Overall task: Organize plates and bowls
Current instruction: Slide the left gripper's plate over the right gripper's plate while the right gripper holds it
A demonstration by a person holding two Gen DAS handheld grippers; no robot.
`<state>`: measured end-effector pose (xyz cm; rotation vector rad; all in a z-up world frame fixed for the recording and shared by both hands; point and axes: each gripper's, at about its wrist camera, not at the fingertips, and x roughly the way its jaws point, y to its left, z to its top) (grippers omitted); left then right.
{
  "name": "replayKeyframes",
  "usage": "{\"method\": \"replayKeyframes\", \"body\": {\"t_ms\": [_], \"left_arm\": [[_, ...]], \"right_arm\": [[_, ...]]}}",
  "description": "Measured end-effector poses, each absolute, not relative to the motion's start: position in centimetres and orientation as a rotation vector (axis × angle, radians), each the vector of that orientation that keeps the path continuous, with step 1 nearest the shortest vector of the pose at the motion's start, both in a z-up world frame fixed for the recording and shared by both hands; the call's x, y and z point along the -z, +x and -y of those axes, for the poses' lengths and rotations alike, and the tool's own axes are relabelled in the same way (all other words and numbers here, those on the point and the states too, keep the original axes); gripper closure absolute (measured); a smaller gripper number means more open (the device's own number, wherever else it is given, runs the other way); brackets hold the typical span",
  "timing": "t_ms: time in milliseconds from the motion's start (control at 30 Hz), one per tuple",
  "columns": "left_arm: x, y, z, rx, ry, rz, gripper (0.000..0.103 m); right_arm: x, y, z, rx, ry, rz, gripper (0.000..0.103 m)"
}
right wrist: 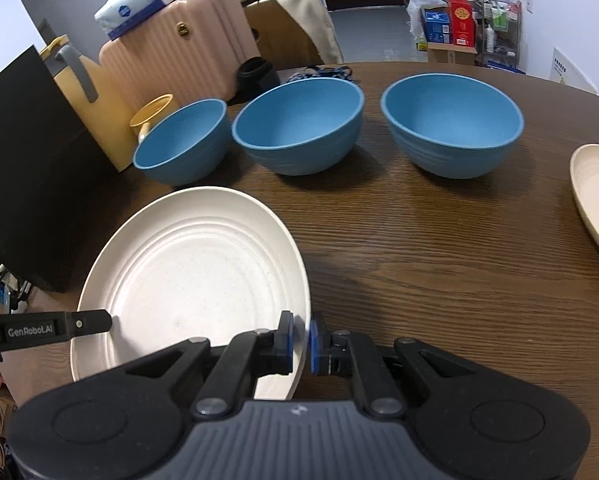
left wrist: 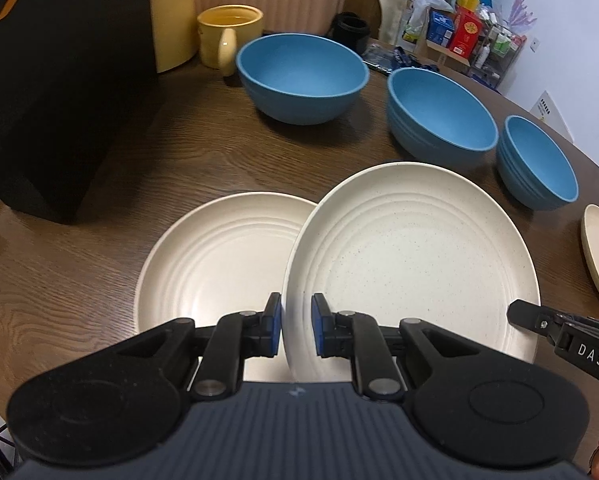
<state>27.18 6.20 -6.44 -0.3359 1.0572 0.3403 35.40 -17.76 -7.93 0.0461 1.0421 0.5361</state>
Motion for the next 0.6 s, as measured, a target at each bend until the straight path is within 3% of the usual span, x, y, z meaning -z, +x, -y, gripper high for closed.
{"method": "replayKeyframes", "body": {"t_ms": [600], "left_arm": [[7.4, 25.9, -11.8, -0.37, -0.351, -1.081, 0.087]], "right_arm": [[8.5, 34.5, 11.3, -0.557, 0.014, -1.071, 0.095]]}}
